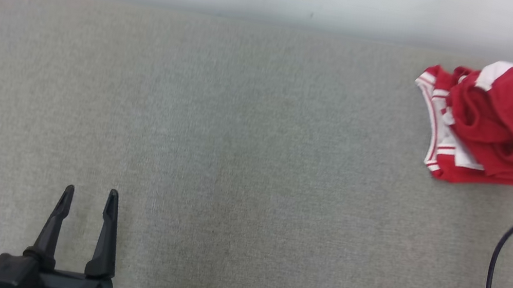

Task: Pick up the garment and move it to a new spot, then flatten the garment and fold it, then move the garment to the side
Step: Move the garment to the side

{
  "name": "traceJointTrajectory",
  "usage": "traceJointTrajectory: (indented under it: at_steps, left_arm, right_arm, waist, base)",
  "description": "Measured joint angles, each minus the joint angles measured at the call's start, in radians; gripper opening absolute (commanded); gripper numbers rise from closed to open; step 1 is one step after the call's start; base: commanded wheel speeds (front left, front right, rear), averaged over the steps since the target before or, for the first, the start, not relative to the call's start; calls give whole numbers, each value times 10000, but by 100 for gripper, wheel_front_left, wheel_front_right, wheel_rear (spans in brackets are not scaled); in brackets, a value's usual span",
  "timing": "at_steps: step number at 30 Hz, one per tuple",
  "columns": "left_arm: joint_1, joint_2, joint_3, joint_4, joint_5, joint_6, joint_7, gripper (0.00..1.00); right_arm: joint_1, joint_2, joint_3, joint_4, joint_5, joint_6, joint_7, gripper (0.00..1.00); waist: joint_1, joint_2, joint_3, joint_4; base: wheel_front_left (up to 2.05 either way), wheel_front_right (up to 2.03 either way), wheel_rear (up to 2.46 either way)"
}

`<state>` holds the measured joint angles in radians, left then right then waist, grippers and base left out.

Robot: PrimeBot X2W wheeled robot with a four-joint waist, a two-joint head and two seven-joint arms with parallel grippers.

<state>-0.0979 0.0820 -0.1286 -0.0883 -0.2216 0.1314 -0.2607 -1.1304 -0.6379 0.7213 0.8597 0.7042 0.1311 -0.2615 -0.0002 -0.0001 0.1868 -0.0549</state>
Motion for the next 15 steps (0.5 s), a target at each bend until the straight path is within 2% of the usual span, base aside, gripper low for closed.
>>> traceJointTrajectory:
  at_steps: [9, 15]
  left_arm:
    - [485, -84, 282, -92, -84, 23, -2, 100]
    - [697, -125, 374, -46, -155, -40, -4, 100]
  right_arm:
    - [2515, 876, -2345, -1900, -1262, -2, -2, 100]
    - [4464, 1553, -3490, -3089, -2314, -2, -2, 100]
  waist:
    - [-1, 0, -844, -107]
    - [1, -1, -1219, -104]
  base:
    - [0, 0, 0]
    - [0, 0, 0]
